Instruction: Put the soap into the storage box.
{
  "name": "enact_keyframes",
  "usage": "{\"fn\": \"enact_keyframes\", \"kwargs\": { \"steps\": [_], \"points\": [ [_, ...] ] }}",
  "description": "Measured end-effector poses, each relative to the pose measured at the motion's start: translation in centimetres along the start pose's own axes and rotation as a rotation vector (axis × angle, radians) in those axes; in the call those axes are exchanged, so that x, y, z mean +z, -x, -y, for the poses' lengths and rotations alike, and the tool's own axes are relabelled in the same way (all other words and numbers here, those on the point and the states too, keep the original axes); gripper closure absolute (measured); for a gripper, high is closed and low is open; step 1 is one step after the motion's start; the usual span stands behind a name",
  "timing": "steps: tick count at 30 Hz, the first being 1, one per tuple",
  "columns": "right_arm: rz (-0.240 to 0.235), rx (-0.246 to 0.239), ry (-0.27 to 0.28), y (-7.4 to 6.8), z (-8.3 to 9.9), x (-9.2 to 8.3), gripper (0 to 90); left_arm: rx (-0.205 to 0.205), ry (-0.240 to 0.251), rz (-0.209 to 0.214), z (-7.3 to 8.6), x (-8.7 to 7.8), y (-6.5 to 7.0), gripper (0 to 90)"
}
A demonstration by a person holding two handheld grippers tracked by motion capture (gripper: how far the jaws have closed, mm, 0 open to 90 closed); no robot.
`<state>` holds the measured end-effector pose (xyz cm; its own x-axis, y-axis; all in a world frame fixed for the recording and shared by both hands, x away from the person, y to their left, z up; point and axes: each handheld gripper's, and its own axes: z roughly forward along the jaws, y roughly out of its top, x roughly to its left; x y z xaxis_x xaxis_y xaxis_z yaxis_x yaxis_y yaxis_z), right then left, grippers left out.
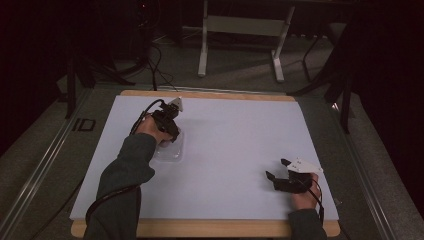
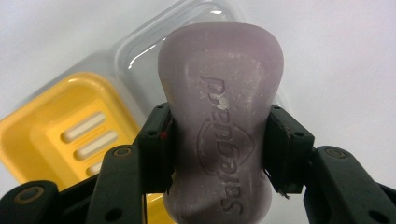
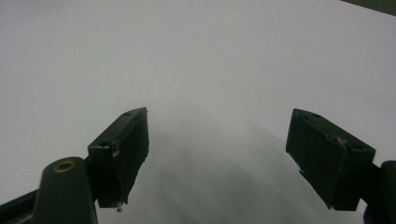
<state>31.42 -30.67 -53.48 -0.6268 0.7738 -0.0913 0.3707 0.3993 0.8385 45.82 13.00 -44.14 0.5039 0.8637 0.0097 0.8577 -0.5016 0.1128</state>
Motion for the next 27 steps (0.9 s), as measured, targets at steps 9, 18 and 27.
{"fn": "enact_keyframes", "kwargs": {
  "steps": [9, 18, 27],
  "points": [
    [0.004, 0.001, 0.003, 0.0, 0.0, 0.0, 20.5, -0.022, -0.011, -0.020, 0.6, 0.1, -1.0, 50.1],
    [0.003, 0.000, 0.005, 0.0, 0.0, 0.0, 20.5, -0.049, -0.002, -0.014, 1.0, -0.3, -2.1, 50.0],
    [0.004, 0.000, 0.006, 0.0, 0.0, 0.0, 20.5, -0.070, 0.008, -0.021, 1.3, -0.5, -2.6, 50.1]
  ]
}}
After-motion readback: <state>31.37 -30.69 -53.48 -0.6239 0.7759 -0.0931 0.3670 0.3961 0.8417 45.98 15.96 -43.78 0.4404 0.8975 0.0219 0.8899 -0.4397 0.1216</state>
